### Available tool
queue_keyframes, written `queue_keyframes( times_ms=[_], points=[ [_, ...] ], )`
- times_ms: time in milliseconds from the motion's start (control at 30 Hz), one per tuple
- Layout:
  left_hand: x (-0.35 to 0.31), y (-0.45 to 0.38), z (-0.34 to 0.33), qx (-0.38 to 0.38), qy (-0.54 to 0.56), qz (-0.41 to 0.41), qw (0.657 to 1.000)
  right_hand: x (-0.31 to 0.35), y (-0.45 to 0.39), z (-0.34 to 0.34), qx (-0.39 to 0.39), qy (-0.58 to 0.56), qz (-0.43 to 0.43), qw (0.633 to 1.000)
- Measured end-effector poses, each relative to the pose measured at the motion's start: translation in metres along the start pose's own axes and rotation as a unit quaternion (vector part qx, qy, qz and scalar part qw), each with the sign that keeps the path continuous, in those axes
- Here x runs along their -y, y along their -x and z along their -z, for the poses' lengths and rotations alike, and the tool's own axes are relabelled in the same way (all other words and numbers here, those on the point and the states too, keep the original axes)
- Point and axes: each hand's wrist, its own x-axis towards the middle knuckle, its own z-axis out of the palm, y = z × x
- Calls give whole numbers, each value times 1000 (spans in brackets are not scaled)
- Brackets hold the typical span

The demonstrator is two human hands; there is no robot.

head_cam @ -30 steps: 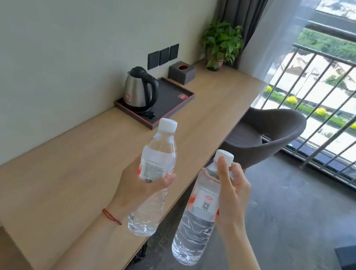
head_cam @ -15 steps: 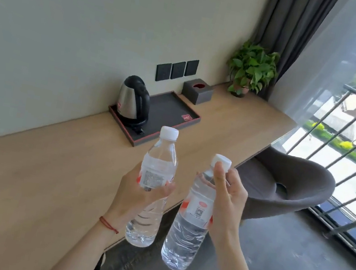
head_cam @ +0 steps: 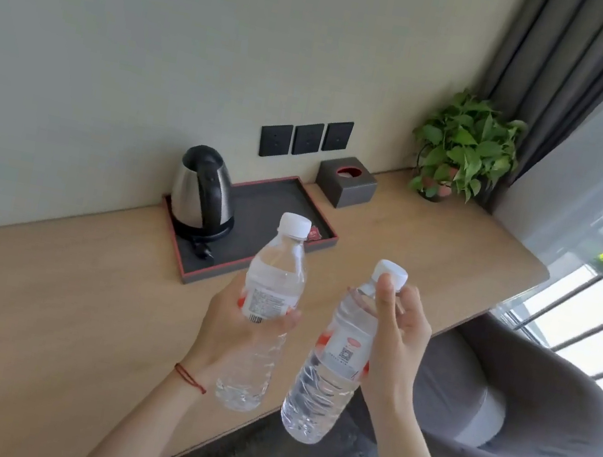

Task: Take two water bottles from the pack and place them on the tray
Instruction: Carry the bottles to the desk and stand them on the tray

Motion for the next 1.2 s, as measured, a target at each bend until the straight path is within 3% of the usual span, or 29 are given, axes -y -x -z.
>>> queue_keyframes(
  times_ms=[200,333,633,800,967,1200],
  points=[
    [-6,-60,-46,8,17,1,1000,-6,-87,11,11,19,7,1000],
    [-3,-84,-70,-23,23,16,999,-15,-128,14,60,24,0,998],
    [20,-105,-124,-225,58,83,969,-51,-211,15,297,34,46,953],
    [39,-110,-134,-266,55,121,955,-78,-231,6,392,43,85,915],
    [68,-128,-132,-268,24,138,953,-113,-242,-8,446,65,89,888],
    [106,-157,-129,-281,-3,165,945,-152,-252,-18,456,101,98,879]
  ],
)
